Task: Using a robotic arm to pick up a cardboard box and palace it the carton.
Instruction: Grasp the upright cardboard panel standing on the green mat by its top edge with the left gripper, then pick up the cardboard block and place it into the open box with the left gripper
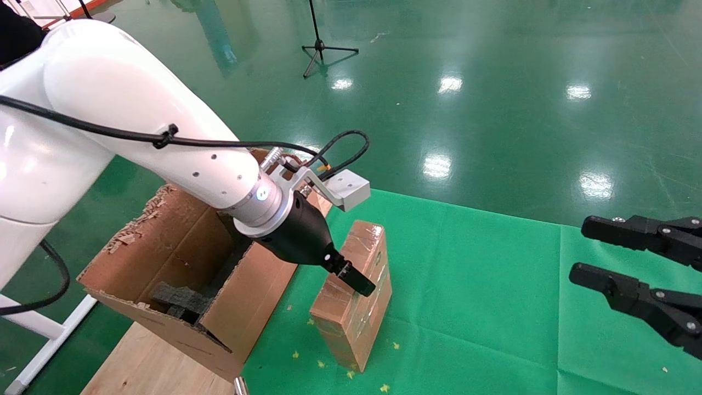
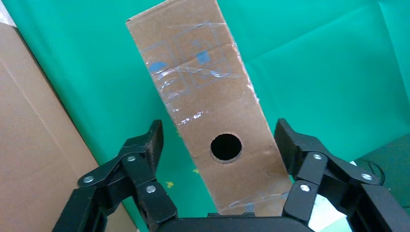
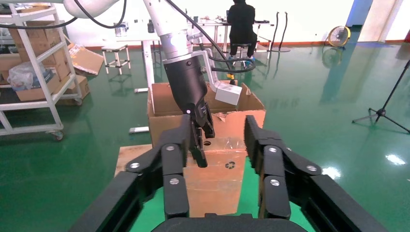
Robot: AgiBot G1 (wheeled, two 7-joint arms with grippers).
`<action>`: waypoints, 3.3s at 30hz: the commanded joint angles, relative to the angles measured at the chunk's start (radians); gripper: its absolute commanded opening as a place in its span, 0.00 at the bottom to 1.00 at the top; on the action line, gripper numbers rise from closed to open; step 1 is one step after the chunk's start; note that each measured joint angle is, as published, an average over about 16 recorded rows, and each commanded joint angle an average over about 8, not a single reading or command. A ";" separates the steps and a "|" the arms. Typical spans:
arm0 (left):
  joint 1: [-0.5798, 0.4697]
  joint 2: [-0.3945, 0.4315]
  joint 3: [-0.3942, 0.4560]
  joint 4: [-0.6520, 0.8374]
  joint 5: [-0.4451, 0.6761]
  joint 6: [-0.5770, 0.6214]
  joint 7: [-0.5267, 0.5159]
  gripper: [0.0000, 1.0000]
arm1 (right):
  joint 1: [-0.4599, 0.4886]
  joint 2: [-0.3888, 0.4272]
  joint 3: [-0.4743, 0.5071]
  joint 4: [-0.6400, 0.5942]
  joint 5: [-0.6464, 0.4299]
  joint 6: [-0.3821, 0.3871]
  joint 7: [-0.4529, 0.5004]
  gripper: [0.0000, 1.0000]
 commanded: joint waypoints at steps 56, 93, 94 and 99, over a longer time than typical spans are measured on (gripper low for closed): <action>-0.224 -0.179 -0.105 1.094 0.152 -0.333 1.139 0.00 | 0.000 0.000 0.000 0.000 0.000 0.000 0.000 1.00; 0.085 -0.038 -0.107 1.365 0.157 -0.639 0.956 0.53 | 0.000 0.000 0.000 0.000 0.000 0.000 0.000 1.00; 0.092 -0.038 -0.109 1.365 0.154 -0.648 0.957 0.65 | 0.000 0.000 0.000 0.000 0.000 0.000 0.000 1.00; 0.112 -0.037 -0.113 1.366 0.147 -0.673 0.960 1.00 | 0.000 0.000 0.000 0.000 0.000 0.000 0.000 1.00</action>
